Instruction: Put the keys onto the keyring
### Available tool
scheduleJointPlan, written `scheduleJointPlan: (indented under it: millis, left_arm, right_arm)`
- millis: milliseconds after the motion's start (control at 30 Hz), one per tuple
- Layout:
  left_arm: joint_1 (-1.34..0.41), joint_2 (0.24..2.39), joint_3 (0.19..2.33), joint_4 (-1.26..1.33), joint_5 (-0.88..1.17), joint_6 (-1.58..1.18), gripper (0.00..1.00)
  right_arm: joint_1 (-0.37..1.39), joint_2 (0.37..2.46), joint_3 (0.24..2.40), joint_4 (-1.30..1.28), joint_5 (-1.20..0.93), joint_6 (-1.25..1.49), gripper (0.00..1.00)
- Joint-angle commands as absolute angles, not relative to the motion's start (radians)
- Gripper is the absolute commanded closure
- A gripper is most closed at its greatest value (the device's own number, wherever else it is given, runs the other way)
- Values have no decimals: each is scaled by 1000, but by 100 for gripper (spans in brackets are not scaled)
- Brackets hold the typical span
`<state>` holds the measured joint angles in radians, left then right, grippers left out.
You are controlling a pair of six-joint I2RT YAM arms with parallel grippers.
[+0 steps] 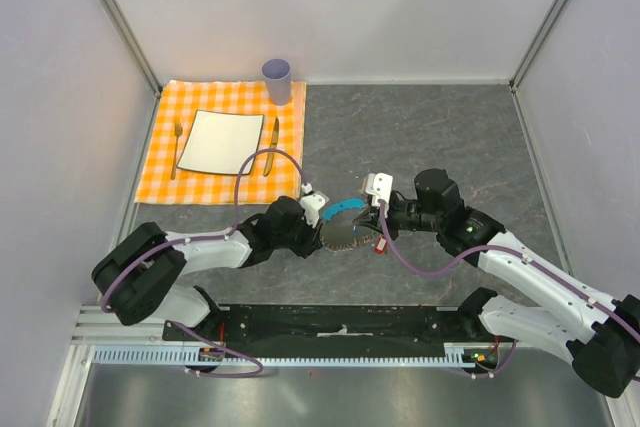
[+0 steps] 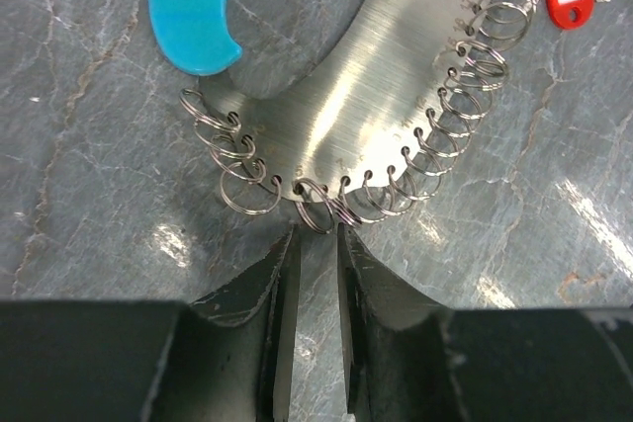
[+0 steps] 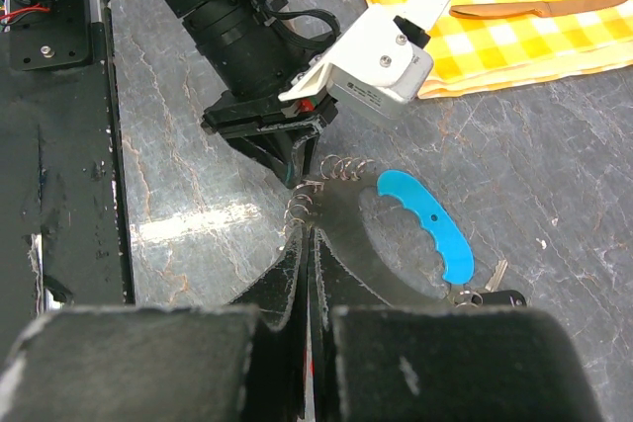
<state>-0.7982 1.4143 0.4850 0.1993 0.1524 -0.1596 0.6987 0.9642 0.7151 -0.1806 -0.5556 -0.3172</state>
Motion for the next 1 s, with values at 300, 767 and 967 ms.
scheduleJointPlan:
  millis: [300,767,967]
  left_arm:
    - [-810,1466,492,229,55,-172,76]
    - [-810,1318,491,258,122,-25,98]
    - [-804,1198,540,252,250,193,98]
  right_arm:
    - [704,953,719,-144,-574,-310,100]
    - [703,945,718,-143,-578,-310,100]
    - [704,917,712,-127,-577,-313,100]
